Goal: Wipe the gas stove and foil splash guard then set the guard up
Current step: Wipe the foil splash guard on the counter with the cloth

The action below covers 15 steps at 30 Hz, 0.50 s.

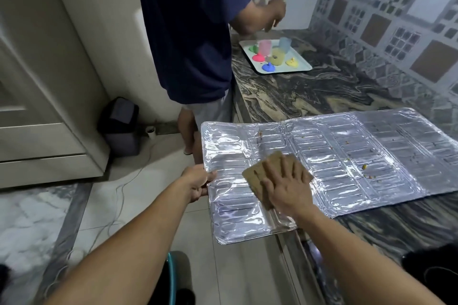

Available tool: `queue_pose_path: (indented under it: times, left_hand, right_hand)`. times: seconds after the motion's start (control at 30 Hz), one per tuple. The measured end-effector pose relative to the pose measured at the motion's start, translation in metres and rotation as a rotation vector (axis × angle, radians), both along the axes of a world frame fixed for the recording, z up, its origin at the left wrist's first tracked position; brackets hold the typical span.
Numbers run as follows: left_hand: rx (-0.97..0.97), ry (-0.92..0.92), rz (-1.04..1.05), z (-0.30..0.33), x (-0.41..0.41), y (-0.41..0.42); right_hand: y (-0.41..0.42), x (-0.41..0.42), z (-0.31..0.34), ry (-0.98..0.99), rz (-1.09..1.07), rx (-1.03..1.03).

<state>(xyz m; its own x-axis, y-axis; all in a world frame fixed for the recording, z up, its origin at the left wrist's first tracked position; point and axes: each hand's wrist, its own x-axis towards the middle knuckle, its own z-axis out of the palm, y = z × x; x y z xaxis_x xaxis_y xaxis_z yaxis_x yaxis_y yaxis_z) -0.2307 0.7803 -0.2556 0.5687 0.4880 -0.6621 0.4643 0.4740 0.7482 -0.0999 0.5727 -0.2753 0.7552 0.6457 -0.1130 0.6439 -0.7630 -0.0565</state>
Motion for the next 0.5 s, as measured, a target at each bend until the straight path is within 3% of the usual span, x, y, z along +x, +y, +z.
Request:
queue_pose_path:
  times: [0.17,0.27,0.4,0.5]
  left_hand:
    - [-0.018,0.007,0.017,0.0,-0.002,0.002]
    - [-0.081,-0.034,0.039,-0.002,-0.003,0.004]
    - [-0.409,-0.346,0.086,-0.001,-0.003,-0.002]
    - [-0.601,-0.413,0.218,-0.012,0.0,-0.007]
  right_hand:
    - [0.005,0.041,0.01,0.113,-0.341,0.099]
    - [0.008,0.045,0.006,0.136,-0.389,0.128]
    - [0.006,0.035,0.003,0.007,-0.337,0.084]
    - [0.008,0.038,0.009,0.111,-0.363,0.042]
